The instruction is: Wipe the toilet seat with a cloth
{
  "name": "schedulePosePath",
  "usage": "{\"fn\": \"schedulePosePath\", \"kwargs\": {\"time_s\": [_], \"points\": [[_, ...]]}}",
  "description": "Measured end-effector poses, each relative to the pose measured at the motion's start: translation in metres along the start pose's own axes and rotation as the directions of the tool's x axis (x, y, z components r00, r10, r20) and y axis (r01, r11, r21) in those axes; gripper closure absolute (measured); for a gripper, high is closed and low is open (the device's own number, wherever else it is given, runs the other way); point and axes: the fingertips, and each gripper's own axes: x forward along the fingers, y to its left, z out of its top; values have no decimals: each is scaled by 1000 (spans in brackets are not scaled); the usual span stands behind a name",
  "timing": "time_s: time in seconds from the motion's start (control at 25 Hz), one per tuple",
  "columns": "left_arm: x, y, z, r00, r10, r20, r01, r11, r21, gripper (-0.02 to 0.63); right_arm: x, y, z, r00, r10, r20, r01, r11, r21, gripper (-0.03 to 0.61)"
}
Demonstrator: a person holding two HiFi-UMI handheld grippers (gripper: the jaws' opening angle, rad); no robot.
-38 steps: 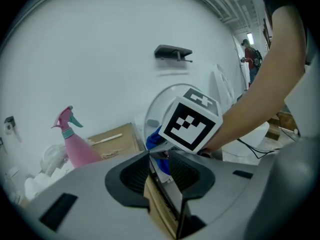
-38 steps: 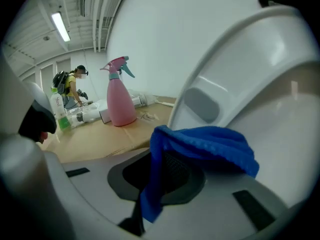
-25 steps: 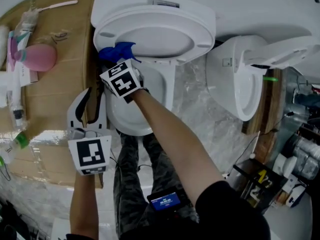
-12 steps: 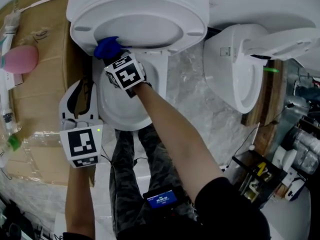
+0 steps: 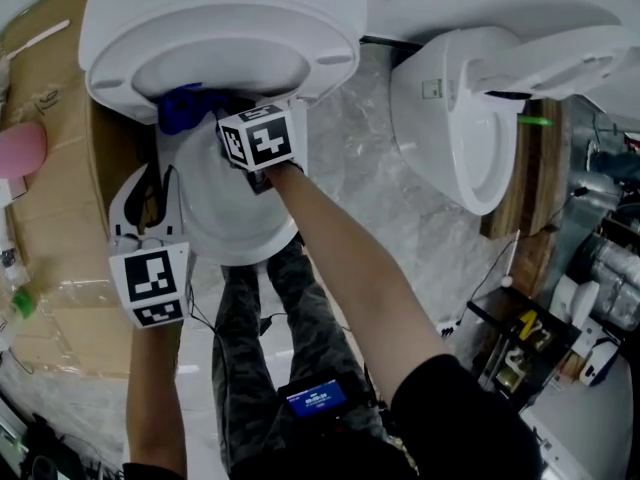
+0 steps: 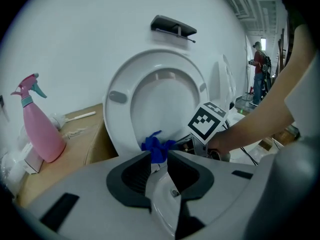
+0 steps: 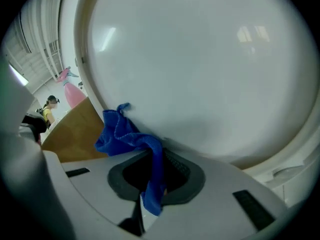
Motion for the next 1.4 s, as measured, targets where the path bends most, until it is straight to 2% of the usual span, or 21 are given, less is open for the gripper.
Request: {"fn": "schedulePosePath", "kwargs": {"time_s": [0.2,0.28,0.44,0.64,0.88,1.4], "points": [[6,-14,3,1000,-9,-7,9,1000,9,509,-5,-1,-22,998,21,-67,-24,998,-52,532],[6,-19,2,1000,-17,-10,17,1000,14,509,-3,-7,-27,997,-1,-79,-1,1000,-28,532],[5,-22,-6,1000,-21,-22,22,999,28,510,0,-17,-25,999,-11,-53,16,995,103,532],[8,-25,-16,999,-18,-40,19,999,26,509,-6,-23,-40,998,-17,-67,23,996,92,532],[16,-40,-15,998,-37,-42,38,999,35,509,-21,-52,-48,994,-82,-68,88,992,90,532],[27,-68,-17,997,-56,-52,59,996,66,510,-68,-112,-38,982,-179,61,169,976,137,532]]}}
